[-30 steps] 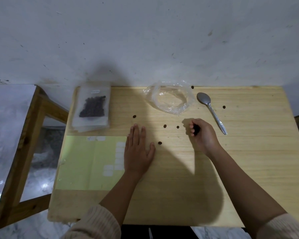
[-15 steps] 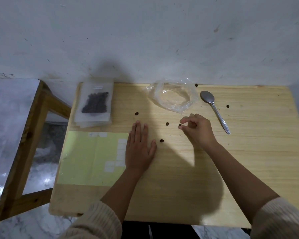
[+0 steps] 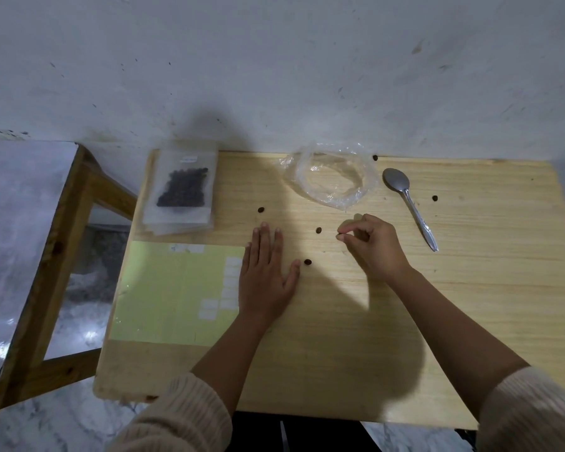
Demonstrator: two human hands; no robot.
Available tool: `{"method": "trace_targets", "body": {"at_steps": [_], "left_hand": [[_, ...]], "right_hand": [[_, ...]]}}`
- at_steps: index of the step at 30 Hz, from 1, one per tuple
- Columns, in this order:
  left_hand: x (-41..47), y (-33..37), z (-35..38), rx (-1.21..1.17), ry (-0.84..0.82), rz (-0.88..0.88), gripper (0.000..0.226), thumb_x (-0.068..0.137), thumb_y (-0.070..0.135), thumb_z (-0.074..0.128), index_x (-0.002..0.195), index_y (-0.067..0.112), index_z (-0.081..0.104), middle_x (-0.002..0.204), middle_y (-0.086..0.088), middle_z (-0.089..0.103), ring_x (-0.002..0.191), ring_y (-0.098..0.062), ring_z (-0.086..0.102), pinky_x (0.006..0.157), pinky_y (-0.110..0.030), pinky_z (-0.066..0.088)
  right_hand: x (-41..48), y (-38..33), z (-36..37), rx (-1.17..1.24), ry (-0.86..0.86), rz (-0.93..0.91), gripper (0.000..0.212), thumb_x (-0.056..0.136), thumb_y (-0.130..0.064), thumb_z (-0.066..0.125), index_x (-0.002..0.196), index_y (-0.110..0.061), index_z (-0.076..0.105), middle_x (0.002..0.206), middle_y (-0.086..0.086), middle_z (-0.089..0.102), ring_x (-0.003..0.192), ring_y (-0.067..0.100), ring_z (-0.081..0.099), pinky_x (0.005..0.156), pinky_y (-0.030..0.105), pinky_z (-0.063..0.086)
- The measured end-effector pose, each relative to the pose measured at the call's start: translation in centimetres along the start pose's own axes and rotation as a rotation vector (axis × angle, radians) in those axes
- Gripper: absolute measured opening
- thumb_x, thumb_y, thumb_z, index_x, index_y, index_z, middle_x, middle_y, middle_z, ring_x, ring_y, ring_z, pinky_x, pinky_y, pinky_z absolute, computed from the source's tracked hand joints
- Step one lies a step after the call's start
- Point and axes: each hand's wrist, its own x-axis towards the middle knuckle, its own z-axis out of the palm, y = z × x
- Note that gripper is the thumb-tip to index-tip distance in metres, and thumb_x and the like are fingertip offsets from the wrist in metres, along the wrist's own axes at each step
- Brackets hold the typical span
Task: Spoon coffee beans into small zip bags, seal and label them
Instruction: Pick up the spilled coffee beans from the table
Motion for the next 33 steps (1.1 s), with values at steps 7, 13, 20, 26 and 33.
{"method": "trace_targets", "body": {"at_steps": [7, 13, 20, 26, 33], "left_hand": [[0.0, 0.0, -0.1, -0.006, 0.004, 0.006, 0.069, 0.092, 0.051, 0.025, 0.15, 0.015, 0.015, 0.158, -0.008, 0.008, 0.146, -0.018, -0.001, 0.117, -0.031, 0.001], [0.0, 0.0, -0.1, -0.007, 0.015, 0.003, 0.069, 0.092, 0.051, 0.027, 0.15, 0.015, 0.018, 0.158, -0.008, 0.009, 0.146, -0.018, 0.0, 0.117, -0.03, 0.0], [-0.1, 0.0, -0.1, -0.024, 0.009, 0.005, 0.069, 0.092, 0.052, 0.024, 0.151, 0.017, 0.014, 0.159, -0.006, 0.004, 0.146, -0.016, -0.004, 0.118, -0.032, 0.002], [-0.1, 0.0, -0.1, -0.025, 0.005, 0.002, 0.069, 0.092, 0.052, 0.025, 0.151, 0.016, 0.015, 0.159, -0.007, 0.006, 0.146, -0.017, -0.002, 0.118, -0.031, 0.002], [-0.1, 0.1, -0.1, -0.034, 0.004, -0.001, 0.069, 0.092, 0.051, 0.025, 0.151, 0.017, 0.013, 0.159, -0.006, 0.006, 0.146, -0.017, -0.001, 0.117, -0.032, 0.003]], "right_hand": [[0.0, -1.2, -0.2, -0.128, -0.111, 0.078, 0.013, 0.092, -0.014, 0.05, 0.084, -0.005, 0.053, 0.073, 0.002, 0.056, 0.068, 0.013, 0.051, 0.068, 0.024, 0.039], [-0.2, -2.7, -0.6, 0.41, 0.048, 0.423, 0.016, 0.093, -0.01, 0.046, 0.079, -0.013, 0.054, 0.072, -0.003, 0.05, 0.063, 0.006, 0.045, 0.058, 0.013, 0.038], [-0.7, -3.3, 0.7, 1.091, 0.002, 0.474, 0.025, 0.081, 0.007, 0.032, 0.066, -0.008, 0.045, 0.06, 0.002, 0.058, 0.053, 0.009, 0.046, 0.047, 0.017, 0.034], [-0.5, -4.5, 1.6, 0.693, 0.005, 0.406, 0.026, 0.087, 0.002, 0.052, 0.065, -0.012, 0.055, 0.049, -0.007, 0.045, 0.049, 0.006, 0.035, 0.044, 0.014, 0.03], [0.7, -2.3, 2.5, 0.162, -0.005, 0.143, 0.031, 0.067, -0.016, 0.083, 0.096, -0.013, 0.071, 0.062, -0.003, 0.039, 0.052, 0.002, 0.037, 0.056, 0.008, 0.035]]}}
